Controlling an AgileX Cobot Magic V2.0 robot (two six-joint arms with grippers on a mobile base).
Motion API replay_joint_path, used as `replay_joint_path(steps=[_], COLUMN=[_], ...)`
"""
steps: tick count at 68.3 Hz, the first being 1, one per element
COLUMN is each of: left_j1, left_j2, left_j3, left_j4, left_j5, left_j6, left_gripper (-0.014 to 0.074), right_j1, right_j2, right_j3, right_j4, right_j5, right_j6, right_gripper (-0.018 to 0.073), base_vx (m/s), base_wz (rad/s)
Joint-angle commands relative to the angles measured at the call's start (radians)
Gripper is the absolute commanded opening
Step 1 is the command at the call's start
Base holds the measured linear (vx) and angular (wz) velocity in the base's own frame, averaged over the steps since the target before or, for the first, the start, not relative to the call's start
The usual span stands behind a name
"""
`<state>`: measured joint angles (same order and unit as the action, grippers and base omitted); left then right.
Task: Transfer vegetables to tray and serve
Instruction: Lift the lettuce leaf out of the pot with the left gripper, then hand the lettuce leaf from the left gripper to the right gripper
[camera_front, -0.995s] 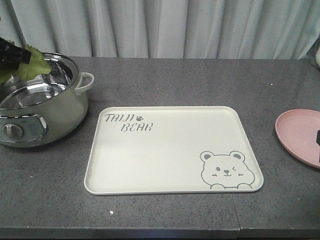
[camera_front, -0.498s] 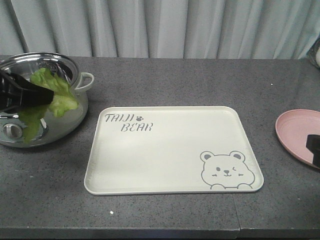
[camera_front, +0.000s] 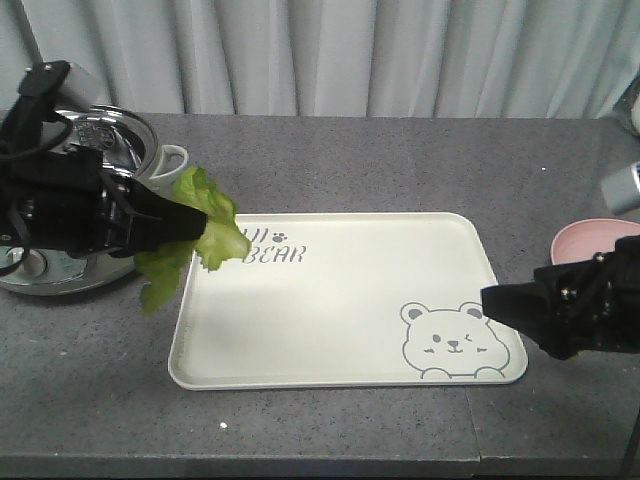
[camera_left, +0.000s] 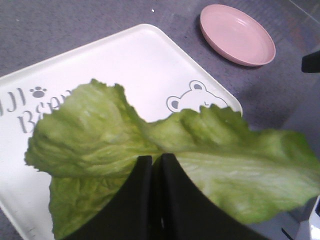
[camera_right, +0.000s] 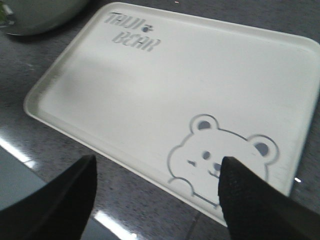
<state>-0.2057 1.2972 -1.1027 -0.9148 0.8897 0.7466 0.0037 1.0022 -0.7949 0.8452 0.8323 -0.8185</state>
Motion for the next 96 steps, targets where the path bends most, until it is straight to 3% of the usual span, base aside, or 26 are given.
replay_joint_path(steps=[1,18,23,36,47,61,79,87,96], left_j1=[-0.042,-0.134,-0.150,-0.149,-0.149,-0.149,-0.149,-0.149,-0.149], left_j2=[-0.004,0.035,0.048,0.060,0.060,0.060,0.060,0.060,0.060], left_j3=[-0.026,-0.026,-0.026,-0.026,-0.026,-0.026,-0.026,-0.026,-0.026], left_j4=[-0.079,-0.089,-0.088,-0.096,-0.097,-0.097,-0.097,-0.097,-0.097], left_j5=[-0.035,-0.077,-0.079,-0.070,-0.067,-0.067,-0.072,-0.073,-0.071], left_j6=[0.004,-0.003,-0.003,-0.003,-0.003,-0.003,-0.002,-0.002,-0.002], left_gripper=[-0.0007,-0.0007,-0.0007,-0.0007,-0.0007,-0.0007,-0.0007,-0.0007,-0.0005], right_j1=[-0.004,-0.002,0.049,0.250,0.347,0.394,0.394,0.394,0.394], right_j2=[0.045,0.162,0.176,0.227,0.309,0.387,0.402,0.412,0.420], right_j3=[-0.071,-0.097,-0.097,-0.139,-0.246,-0.312,-0.316,-0.316,-0.316], right_j4=[0.174,0.429,0.456,0.457,0.455,0.453,0.508,0.506,0.506], right_j5=[0.063,0.219,0.207,0.075,0.064,0.035,0.015,0.022,0.022], right_j6=[-0.118,-0.298,-0.327,-0.324,-0.279,-0.266,-0.268,-0.276,-0.282], right_gripper=[0.0489,0.0467,0.0452,0.0437,0.0437,0.0437,0.0416,0.0345,0.0207], base_vx=[0.00,0.00,0.00,0.00,0.00,0.00,0.00,0.00,0.00], base_wz=[0.00,0.00,0.00,0.00,0.00,0.00,0.00,0.00,0.00])
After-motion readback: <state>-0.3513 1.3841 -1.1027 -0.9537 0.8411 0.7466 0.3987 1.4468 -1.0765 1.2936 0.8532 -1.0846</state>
